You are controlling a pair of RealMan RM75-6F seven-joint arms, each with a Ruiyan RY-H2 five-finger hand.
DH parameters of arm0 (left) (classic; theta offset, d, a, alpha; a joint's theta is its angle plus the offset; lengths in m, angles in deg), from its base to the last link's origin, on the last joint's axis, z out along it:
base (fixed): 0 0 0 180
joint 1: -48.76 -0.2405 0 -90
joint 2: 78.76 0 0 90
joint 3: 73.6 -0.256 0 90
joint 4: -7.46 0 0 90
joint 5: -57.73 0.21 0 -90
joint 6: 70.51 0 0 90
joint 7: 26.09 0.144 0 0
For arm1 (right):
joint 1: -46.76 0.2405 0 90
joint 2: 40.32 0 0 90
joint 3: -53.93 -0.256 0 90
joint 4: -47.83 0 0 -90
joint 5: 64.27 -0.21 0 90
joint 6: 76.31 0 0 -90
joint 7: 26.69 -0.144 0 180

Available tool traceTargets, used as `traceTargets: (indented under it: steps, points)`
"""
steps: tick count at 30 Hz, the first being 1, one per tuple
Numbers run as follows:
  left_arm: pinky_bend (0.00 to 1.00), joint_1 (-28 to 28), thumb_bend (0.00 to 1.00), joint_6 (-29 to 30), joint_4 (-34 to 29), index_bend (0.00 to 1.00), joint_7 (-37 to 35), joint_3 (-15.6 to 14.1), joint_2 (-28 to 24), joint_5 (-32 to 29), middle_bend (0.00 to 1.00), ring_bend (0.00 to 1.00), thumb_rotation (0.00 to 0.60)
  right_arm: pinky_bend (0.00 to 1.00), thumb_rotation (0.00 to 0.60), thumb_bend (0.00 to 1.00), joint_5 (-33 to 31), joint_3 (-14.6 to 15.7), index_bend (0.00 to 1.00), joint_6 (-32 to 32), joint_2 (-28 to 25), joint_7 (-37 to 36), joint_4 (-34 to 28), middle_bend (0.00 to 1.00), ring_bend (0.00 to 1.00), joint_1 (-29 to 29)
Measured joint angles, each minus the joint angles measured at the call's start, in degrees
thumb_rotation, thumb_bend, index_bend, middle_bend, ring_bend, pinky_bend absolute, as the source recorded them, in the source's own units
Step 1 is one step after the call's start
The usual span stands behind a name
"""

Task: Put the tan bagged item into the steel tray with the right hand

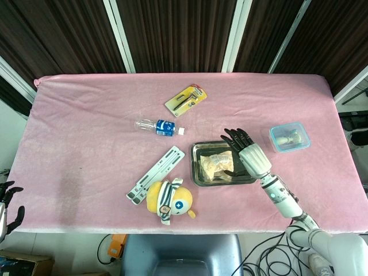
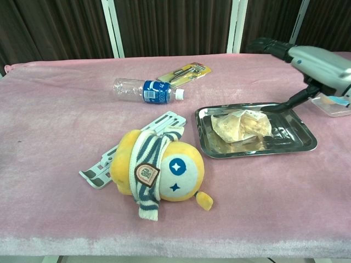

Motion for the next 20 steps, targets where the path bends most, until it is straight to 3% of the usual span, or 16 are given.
traceTargets:
  steps: [5,12,14,17,20]
  points:
    - [0.35,-0.1,0.44,0.4,-0.1,0.32,-0.1,0.0,0.0,0.2,0.19,0.16,0.600,0.15,0.600,0.25,-2.4,-0.6,0.00,2.7,-6.0,5.9,-8.9,0.00,0.00,-4.4]
    - [0.35,-0.3,0.44,0.8,-0.3,0.32,0.5,0.0,0.1,0.3,0.19,0.16,0.600,0.19,0.600,0.25,-8.6,1.3,0.00,4.3,-20.5,15.8,-32.4,0.00,0.00,-14.1]
    - [0.35,-0.3,0.44,0.8,-0.3,0.32,0.8,0.0,0.2,0.3,0.19,0.16,0.600,0.19,0.600,0.25,-10.2,1.8,0.00,4.3,-24.3,18.1,-36.7,0.00,0.00,-16.9]
    - [0.35,-0.2,0.44,0.6,-0.4,0.32,1.2,0.0,0.3,0.2,0.19,0.16,0.600,0.19,0.600,0.25,-11.9,2.5,0.00,3.6,-27.0,20.6,-39.3,0.00,0.00,-19.0]
    - [0.35,-0.3,0.44,0.7,-0.4,0.32,1.2,-0.1,0.3,0.3,0.19,0.16,0.600,0.20,0.600,0.25,-13.4,3.1,0.00,1.1,-26.4,22.5,-37.4,0.00,0.00,-19.5]
